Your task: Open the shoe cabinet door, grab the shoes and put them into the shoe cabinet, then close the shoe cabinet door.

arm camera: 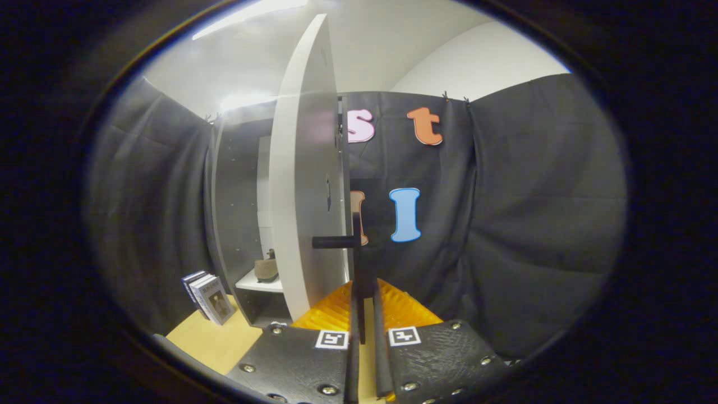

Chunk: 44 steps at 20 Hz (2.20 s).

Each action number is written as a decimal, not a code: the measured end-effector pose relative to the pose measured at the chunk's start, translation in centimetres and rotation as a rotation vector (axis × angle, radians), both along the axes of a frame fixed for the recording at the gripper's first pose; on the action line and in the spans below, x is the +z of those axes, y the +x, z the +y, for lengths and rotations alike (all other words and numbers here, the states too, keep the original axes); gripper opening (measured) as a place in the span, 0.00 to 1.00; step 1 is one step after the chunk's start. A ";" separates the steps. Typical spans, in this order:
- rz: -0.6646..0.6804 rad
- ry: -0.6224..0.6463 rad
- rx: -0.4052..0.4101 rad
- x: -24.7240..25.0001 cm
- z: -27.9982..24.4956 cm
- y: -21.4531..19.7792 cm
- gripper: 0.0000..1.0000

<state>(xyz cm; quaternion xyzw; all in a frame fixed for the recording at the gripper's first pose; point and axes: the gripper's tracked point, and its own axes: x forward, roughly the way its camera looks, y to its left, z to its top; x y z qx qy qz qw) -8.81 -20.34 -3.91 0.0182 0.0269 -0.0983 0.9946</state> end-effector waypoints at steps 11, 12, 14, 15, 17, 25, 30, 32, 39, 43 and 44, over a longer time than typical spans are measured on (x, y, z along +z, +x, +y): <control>0.008 0.014 0.109 -0.1 -3.3 0.6 0.12; 0.016 0.018 0.109 -0.1 -3.5 0.6 0.12; 0.027 0.020 0.112 -0.2 -3.9 0.6 0.12; 0.026 0.014 0.118 -0.1 -3.8 0.6 0.12; 0.028 -0.004 0.127 0.0 -3.9 0.7 0.12; 0.042 -0.045 0.077 0.2 -4.5 -2.0 0.14; 0.050 -0.008 0.023 0.4 -3.3 -5.5 0.14; 0.050 -0.003 0.009 0.1 -2.0 -6.4 0.14; 0.090 0.069 -0.016 -5.0 6.9 -4.4 0.14; 0.226 0.137 -0.009 -12.7 13.2 -1.5 0.15; 0.256 0.151 -0.018 -14.4 14.3 -0.9 0.15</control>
